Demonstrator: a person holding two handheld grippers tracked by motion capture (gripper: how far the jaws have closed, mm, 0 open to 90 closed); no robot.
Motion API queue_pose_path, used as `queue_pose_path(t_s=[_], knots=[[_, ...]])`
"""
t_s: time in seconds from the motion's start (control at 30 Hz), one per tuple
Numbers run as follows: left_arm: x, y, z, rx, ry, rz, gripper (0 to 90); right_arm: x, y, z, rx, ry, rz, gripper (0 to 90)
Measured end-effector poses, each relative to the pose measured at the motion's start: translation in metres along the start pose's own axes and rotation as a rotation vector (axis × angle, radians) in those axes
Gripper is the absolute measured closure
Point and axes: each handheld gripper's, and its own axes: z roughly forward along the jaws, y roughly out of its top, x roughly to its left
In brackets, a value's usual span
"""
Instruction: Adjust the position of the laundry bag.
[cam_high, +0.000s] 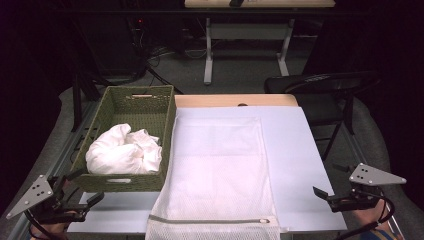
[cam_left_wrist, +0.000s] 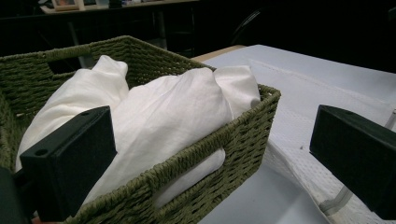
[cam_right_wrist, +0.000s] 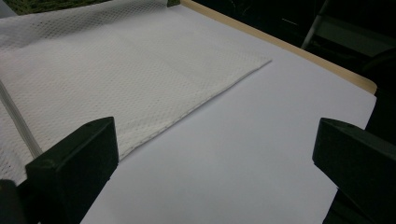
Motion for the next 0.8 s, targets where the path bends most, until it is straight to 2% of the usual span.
queue_pose_path(t_s=[0.23,0.63,0.73,0.8], knots=[[-0.002,0.001,0.002,0.020,0.007,0.000,0.0,0.001,0.001,0.001,0.012,-0.002,0.000,0.0],[-0.011,0.010,0.010,0.091,0.029,0.005,0.0,0.009,0.008,0.007,0.059,-0.006,-0.017,0.0],[-0.015,0.014,0.015,0.122,0.040,0.011,0.0,0.011,0.010,0.011,0.075,-0.006,-0.019,0.0],[-0.018,0.017,0.018,0.160,0.056,0.016,0.0,0.012,0.012,0.014,0.092,-0.008,-0.020,0.0]])
